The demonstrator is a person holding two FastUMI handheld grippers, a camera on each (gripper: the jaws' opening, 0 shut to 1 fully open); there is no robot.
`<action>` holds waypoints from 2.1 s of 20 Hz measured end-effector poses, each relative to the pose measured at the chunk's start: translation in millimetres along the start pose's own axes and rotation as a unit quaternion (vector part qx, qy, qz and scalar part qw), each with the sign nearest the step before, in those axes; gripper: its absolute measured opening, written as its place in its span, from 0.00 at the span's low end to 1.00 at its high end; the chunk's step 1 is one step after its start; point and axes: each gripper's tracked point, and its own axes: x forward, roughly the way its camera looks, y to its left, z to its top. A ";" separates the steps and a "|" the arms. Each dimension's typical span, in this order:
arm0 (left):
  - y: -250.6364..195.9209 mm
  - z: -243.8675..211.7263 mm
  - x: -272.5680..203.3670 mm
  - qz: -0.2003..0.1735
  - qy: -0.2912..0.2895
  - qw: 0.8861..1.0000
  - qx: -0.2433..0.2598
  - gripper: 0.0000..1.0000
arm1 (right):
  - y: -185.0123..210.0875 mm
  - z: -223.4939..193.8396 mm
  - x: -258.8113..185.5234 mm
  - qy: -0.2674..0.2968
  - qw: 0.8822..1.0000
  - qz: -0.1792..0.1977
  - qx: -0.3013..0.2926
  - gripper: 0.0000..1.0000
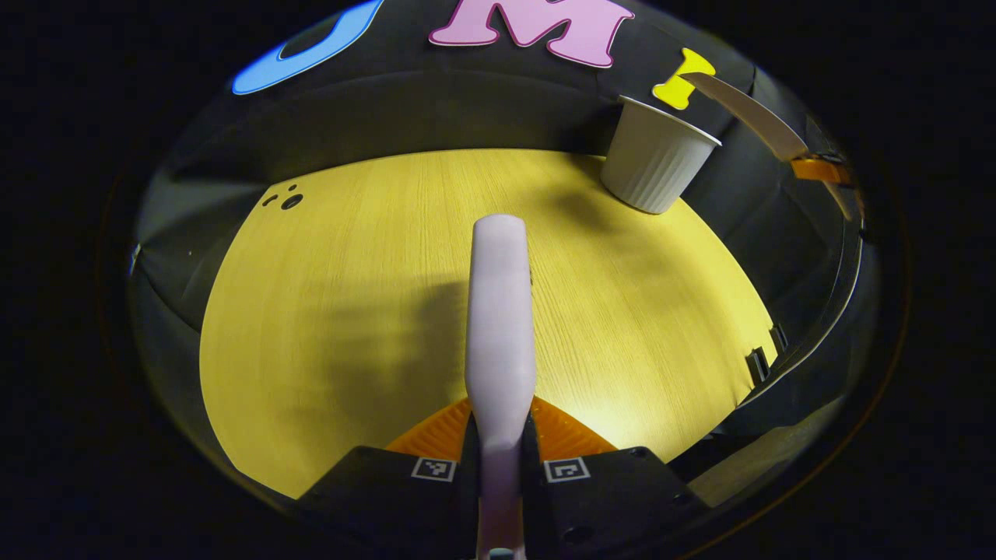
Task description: Pick up the small broom and dustpan from the desktop, sweep the trash into the dustpan with the broom, and then empty the trash into the garbage bin.
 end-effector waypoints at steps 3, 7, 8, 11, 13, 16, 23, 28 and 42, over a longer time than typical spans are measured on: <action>4.4 0.3 -3.2 0.008 0.000 1.000 0.004 0.27 | 37.3 -35.1 13.1 0.013 1.000 0.017 0.003 0.31; 9.0 -2.2 -3.0 0.015 0.002 1.000 0.004 0.27 | 74.8 -83.9 36.8 0.043 0.999 0.034 0.006 0.35; 9.0 -4.5 -1.9 0.017 0.004 1.000 0.005 0.25 | 78.7 -95.7 43.4 0.050 0.998 0.033 0.006 0.39; 13.5 -11.4 1.7 0.026 0.011 1.000 0.008 0.25 | 94.1 -127.0 61.1 0.072 0.997 0.037 0.011 0.35; 17.1 -15.5 6.4 0.035 0.016 0.999 0.008 0.27 | 101.2 -143.9 73.0 0.081 0.996 0.037 0.015 0.35; 23.2 -24.1 12.6 0.051 0.026 0.998 0.019 0.27 | 109.3 -168.8 85.5 0.100 0.994 0.038 0.018 0.35; 40.4 -29.6 33.5 0.078 0.042 0.995 0.038 0.27 | 111.7 -198.1 123.0 0.136 0.990 0.045 0.017 0.35; 46.7 -34.9 47.6 0.089 0.062 0.993 0.052 0.28 | 113.1 -206.3 133.0 0.147 0.987 0.051 0.028 0.36; 52.4 -41.1 21.0 0.119 0.062 0.986 0.098 0.37 | 112.0 -185.2 107.6 0.116 0.990 0.066 0.041 0.39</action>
